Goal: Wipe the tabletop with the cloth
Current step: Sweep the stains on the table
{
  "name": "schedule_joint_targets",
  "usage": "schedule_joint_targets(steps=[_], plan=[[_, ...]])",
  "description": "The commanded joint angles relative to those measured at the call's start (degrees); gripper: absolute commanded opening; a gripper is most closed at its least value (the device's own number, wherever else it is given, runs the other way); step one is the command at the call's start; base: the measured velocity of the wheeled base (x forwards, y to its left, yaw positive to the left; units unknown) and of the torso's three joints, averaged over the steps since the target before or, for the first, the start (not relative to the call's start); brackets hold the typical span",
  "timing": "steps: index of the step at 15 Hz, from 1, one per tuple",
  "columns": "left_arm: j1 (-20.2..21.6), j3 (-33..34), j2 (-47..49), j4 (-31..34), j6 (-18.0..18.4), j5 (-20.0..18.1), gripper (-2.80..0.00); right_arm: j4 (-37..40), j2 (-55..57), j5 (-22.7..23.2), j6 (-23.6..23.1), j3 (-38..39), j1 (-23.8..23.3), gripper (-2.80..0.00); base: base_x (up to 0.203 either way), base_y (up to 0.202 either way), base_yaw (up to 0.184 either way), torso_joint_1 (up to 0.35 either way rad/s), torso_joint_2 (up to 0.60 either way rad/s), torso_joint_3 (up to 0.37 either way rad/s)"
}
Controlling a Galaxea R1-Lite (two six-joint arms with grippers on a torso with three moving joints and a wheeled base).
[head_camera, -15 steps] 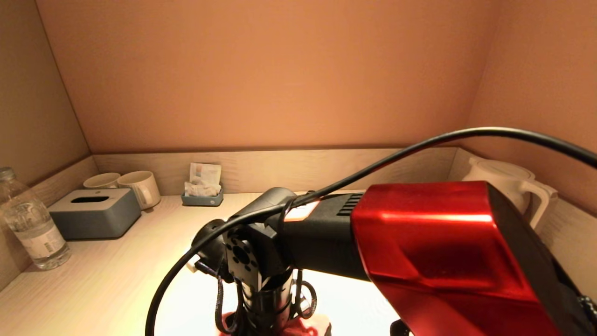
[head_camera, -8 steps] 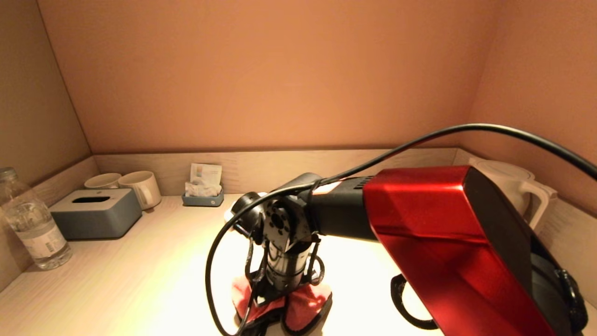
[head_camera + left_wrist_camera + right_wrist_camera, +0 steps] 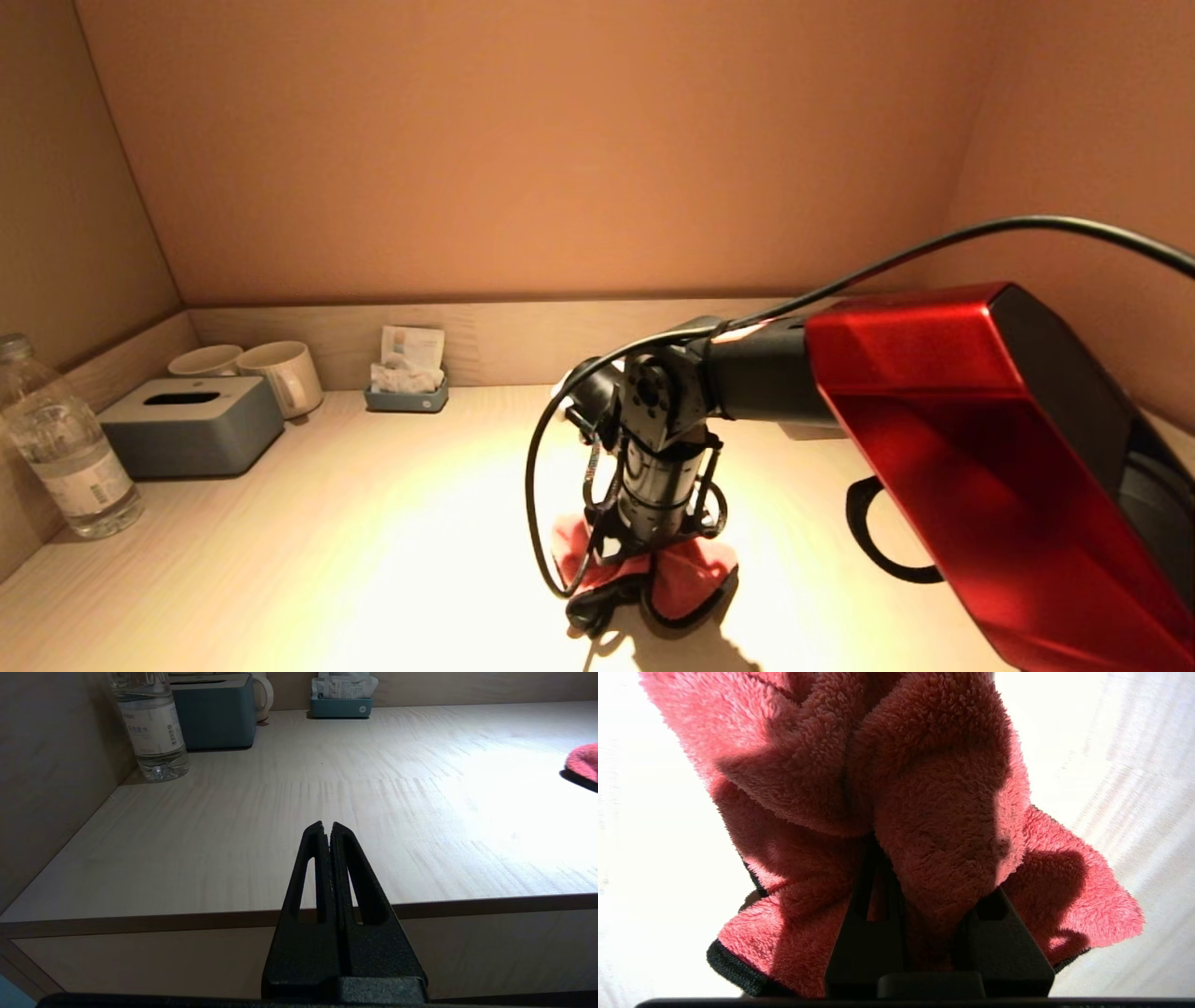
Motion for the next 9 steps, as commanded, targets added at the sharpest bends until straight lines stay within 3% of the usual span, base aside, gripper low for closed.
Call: schedule_joint_targets(steps=[1, 9], plan=[[0.0, 0.0, 0.0, -0.1, 0.0, 0.0, -2.8, -0.2, -2.7, -0.9, 0.1, 1.3, -0.3, -2.8, 0.0, 0.0, 0.0, 0.0, 0.0, 0.0], [0.0, 0.0, 0.1, 0.0, 0.0, 0.0, -2.8, -14.1, -23.2, -12.3, 0.6, 22.5, -0.3, -2.8, 0.0, 0.0, 0.0, 0.0, 0.0, 0.0]])
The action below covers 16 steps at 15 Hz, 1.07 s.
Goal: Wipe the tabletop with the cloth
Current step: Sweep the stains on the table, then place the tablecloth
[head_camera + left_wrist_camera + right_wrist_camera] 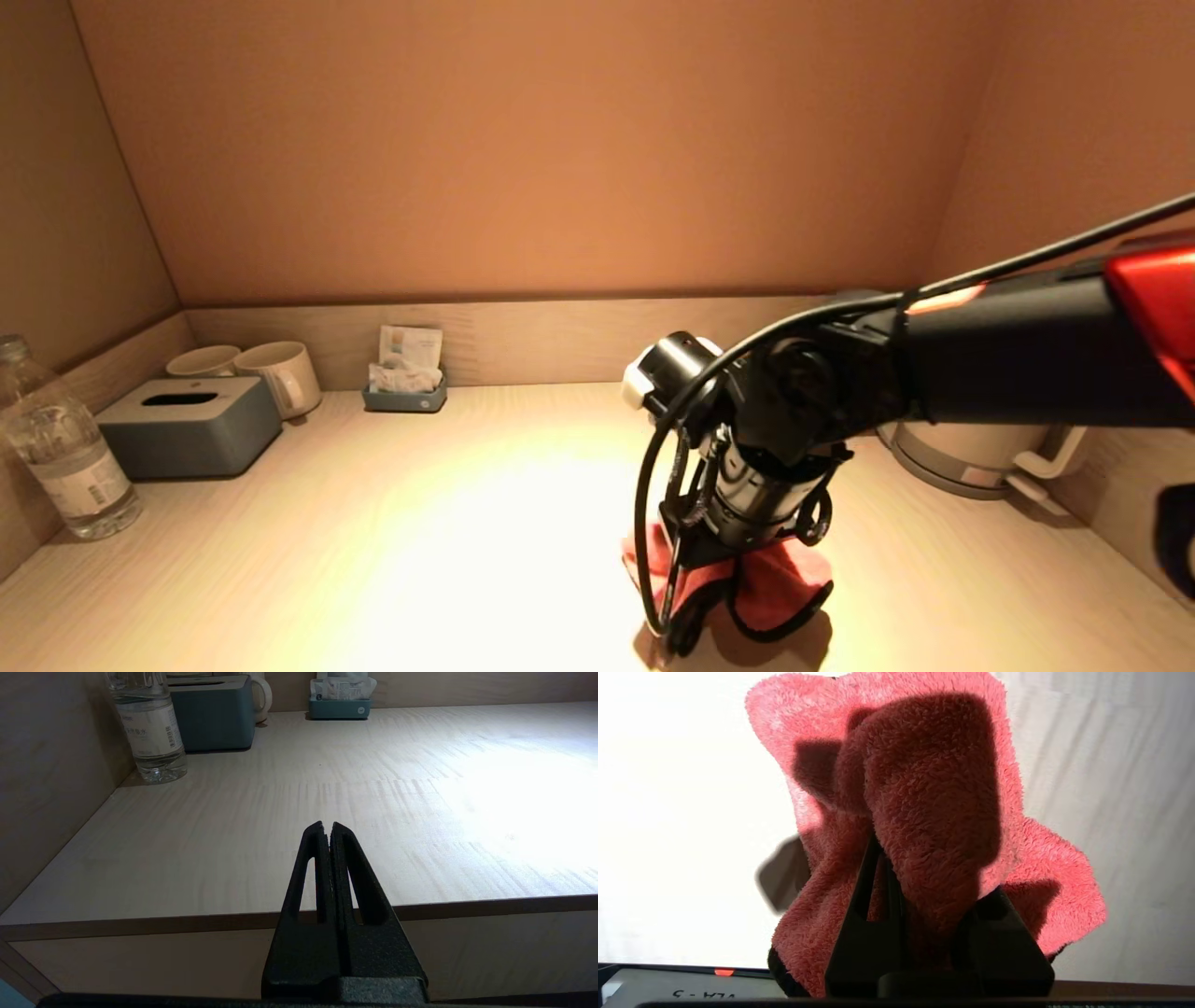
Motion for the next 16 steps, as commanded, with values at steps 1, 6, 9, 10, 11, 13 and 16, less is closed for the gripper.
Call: schedule_joint_targets(steps=[1, 6, 9, 10, 11, 13, 16], plan=[[-0.1, 0.0, 0.1, 0.1, 0.0, 0.0, -2.8, -6.6, -5.5, -5.3, 0.2, 3.8, -0.1, -2.8, 0.0, 0.0, 0.0, 0.0, 0.0, 0.0], [-0.1, 0.1, 0.0, 0.1, 0.0, 0.0, -2.8, -16.3, -14.8, -13.5, 0.3, 14.7, -1.6, -2.8, 0.0, 0.0, 0.0, 0.0, 0.0, 0.0], [0.0, 0.0, 0.1, 0.1, 0.0, 0.0, -2.8, -20.9, -19.6, -14.4, 0.1, 21.1, -8.7, -2.8, 0.0, 0.0, 0.0, 0.0, 0.0, 0.0], [0.0, 0.1, 0.0, 0.1, 0.0, 0.0, -2.8, -22.4, -20.8, -14.4, -0.1, 23.0, -11.3, -2.8, 0.0, 0.0, 0.0, 0.0, 0.0, 0.0], [-0.1, 0.0, 0.0, 0.1, 0.0, 0.0, -2.8, -23.4, -21.8, -14.4, -0.2, 24.2, -13.6, -2.8, 0.0, 0.0, 0.0, 0.0, 0.0, 0.0], [0.0, 0.0, 0.0, 0.0, 0.0, 0.0, -2.8, -24.3, -23.3, -14.2, -0.5, 25.8, -19.2, -2.8, 0.0, 0.0, 0.0, 0.0, 0.0, 0.0], [-0.1, 0.1, 0.1, 0.1, 0.0, 0.0, -2.8, -24.7, -24.2, -11.2, -0.9, 27.2, -28.4, -2.8, 0.0, 0.0, 0.0, 0.0, 0.0, 0.0]])
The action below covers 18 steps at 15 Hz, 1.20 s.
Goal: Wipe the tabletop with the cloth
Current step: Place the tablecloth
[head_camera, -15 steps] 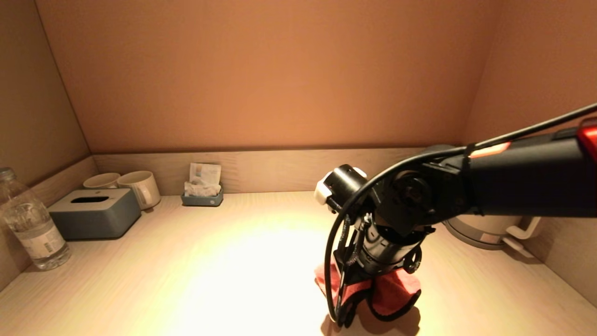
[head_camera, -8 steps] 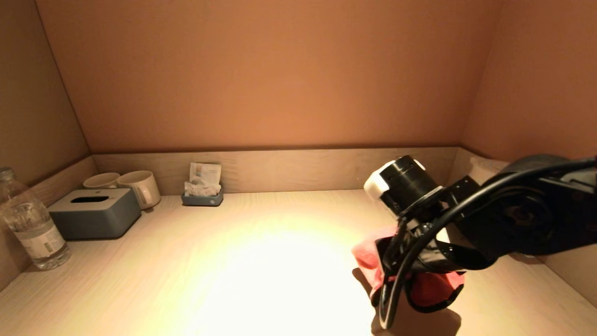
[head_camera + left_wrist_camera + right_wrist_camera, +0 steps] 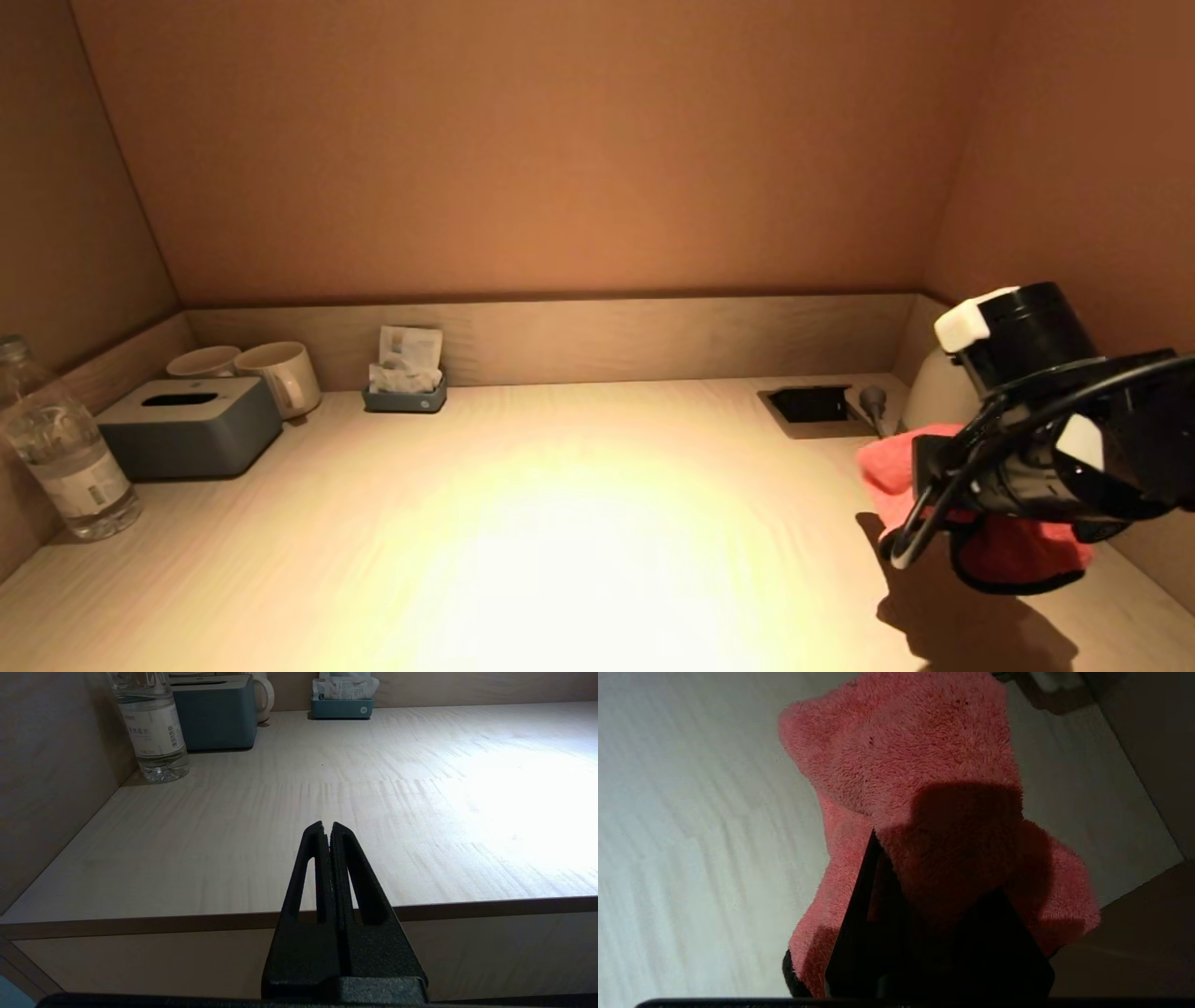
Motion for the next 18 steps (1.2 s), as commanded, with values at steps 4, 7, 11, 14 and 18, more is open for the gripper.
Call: schedule_joint_targets(steps=[4, 7, 11, 14, 18], plan=[[0.0, 0.0, 0.0, 0.1, 0.0, 0.0, -2.8, -3.0, -0.4, 7.1, -2.0, 2.0, -7.9, -2.8, 0.0, 0.0, 0.0, 0.0, 0.0, 0.0], [0.0, 0.0, 0.1, 0.1, 0.0, 0.0, -2.8, -30.9, 1.2, 10.8, -11.1, 15.3, -15.1, -2.8, 0.0, 0.0, 0.0, 0.0, 0.0, 0.0], [0.0, 0.0, 0.0, 0.0, 0.0, 0.0, -2.8, -58.1, 8.6, 16.1, -22.4, 28.5, -22.5, -2.8, 0.0, 0.0, 0.0, 0.0, 0.0, 0.0], [0.0, 0.0, 0.1, 0.1, 0.0, 0.0, -2.8, -59.1, 7.7, 19.2, -23.1, 29.4, -22.7, -2.8, 0.0, 0.0, 0.0, 0.0, 0.0, 0.0], [0.0, 0.0, 0.1, 0.1, 0.0, 0.0, -2.8, -59.0, 10.0, 19.2, -23.2, 25.2, -25.1, -2.8, 0.0, 0.0, 0.0, 0.0, 0.0, 0.0]])
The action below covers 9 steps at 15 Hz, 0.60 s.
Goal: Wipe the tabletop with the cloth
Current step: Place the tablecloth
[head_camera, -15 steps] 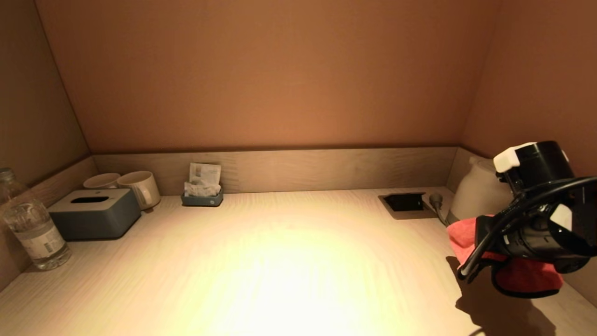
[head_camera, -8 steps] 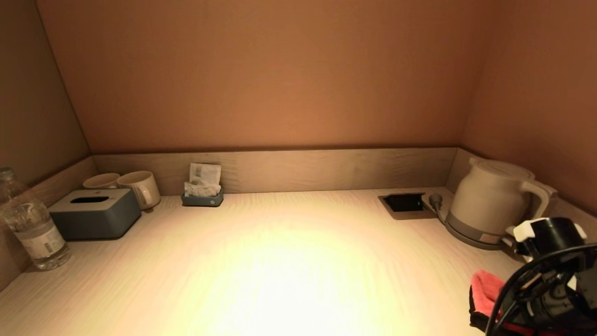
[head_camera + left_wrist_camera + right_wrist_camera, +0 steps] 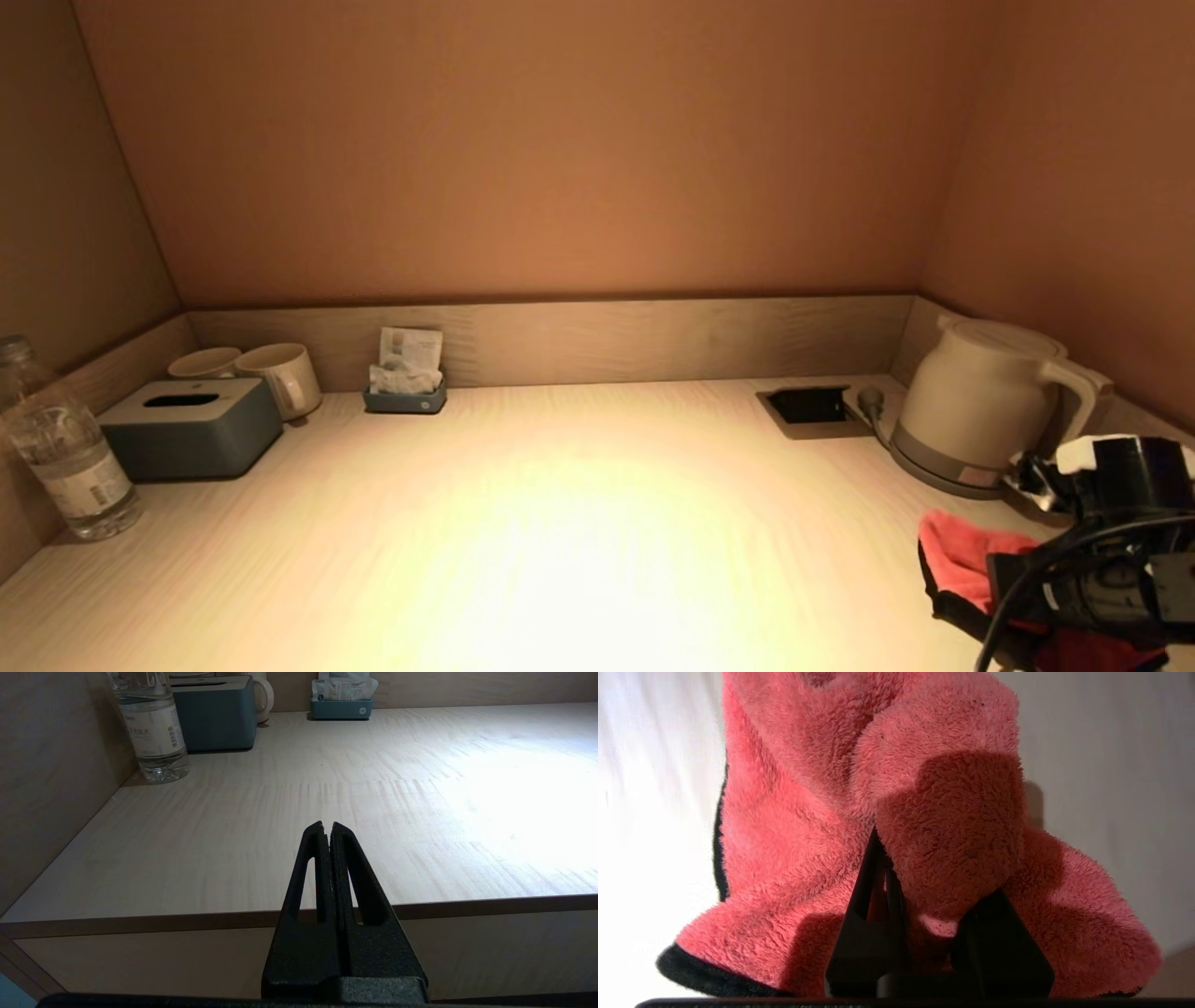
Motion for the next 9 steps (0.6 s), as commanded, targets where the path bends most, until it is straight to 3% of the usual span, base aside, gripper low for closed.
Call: schedule_joint_targets(steps=[1, 5, 9], plan=[[0.0, 0.0, 0.1, 0.0, 0.0, 0.0, -2.8, -26.4, 2.7, -0.1, -1.6, -3.1, -1.9, -2.8, 0.0, 0.0, 0.0, 0.0, 0.0, 0.0], [-0.1, 0.0, 0.1, 0.0, 0.0, 0.0, -2.8, -26.1, 4.7, -0.1, -1.7, -6.2, -5.8, -2.8, 0.0, 0.0, 0.0, 0.0, 0.0, 0.0], [0.0, 0.0, 0.1, 0.0, 0.0, 0.0, -2.8, -24.7, 3.2, 0.1, -1.9, -6.1, -6.1, -2.8, 0.0, 0.0, 0.0, 0.0, 0.0, 0.0]])
